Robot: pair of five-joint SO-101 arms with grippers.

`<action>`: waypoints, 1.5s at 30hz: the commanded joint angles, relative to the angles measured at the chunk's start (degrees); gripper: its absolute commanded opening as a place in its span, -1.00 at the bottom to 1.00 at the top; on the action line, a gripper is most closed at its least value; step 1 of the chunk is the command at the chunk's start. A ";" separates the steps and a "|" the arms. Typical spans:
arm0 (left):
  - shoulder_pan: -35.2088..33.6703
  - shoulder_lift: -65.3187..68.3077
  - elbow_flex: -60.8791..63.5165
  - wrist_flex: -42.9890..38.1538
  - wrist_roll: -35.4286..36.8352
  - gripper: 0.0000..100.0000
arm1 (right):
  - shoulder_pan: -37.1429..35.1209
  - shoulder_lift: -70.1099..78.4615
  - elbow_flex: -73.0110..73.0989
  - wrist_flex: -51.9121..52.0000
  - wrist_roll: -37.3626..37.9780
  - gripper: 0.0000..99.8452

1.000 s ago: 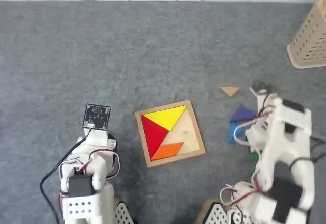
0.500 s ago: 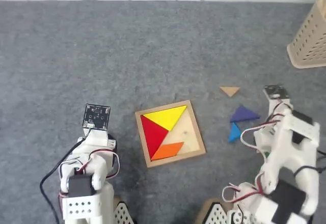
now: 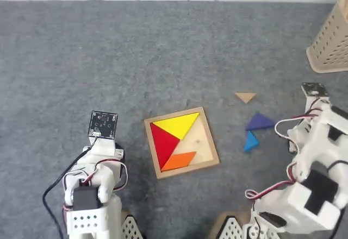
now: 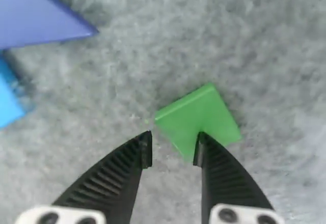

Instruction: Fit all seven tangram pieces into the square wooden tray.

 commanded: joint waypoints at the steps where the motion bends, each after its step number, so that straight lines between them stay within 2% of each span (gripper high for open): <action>1: 0.09 -1.32 -0.48 0.00 0.44 -0.86 | 1.01 -3.56 -6.59 8.92 7.56 -0.66; 4: 0.09 -1.32 -0.48 0.00 0.44 -0.86 | 1.36 -7.69 -10.73 14.99 10.99 -0.66; 6: 0.09 -1.32 -0.48 0.00 0.44 -0.86 | 0.92 -10.24 -11.96 16.75 11.08 -0.66; 9: 0.09 -1.32 -0.48 0.00 0.44 -0.86 | -3.56 -12.97 -13.10 17.27 8.70 -0.66; 11: 0.09 -1.32 -0.48 0.00 0.44 -0.86 | -9.01 -13.58 -14.07 16.75 3.78 -0.66; 16: 0.09 -1.32 -0.48 0.00 0.44 -0.86 | -29.32 -9.63 -21.27 14.20 -11.25 -0.66; 19: 0.09 -1.32 -0.48 0.00 0.44 -0.86 | -36.35 -3.38 -26.99 10.86 -13.89 -0.66; 21: 0.09 -1.32 -0.48 0.00 0.44 -0.86 | -38.02 1.98 -30.77 8.04 -9.76 -0.66; 25: 0.09 -1.32 -0.48 0.00 0.44 -0.86 | -39.87 13.85 -38.59 9.10 5.63 -0.64; 29: 0.09 -1.32 -0.48 0.00 0.44 -0.86 | -38.55 23.52 -46.95 12.00 12.48 -0.53; 34: 0.09 -1.32 -0.48 0.00 0.44 -0.86 | -35.82 29.41 -53.01 14.81 22.24 -0.53; 39: 0.09 -1.32 -0.48 0.00 0.44 -0.86 | -34.07 30.29 -53.01 15.08 27.96 -0.53; 45: 0.09 -1.32 -0.48 0.00 0.44 -0.86 | -31.78 30.90 -49.58 14.46 30.24 -0.53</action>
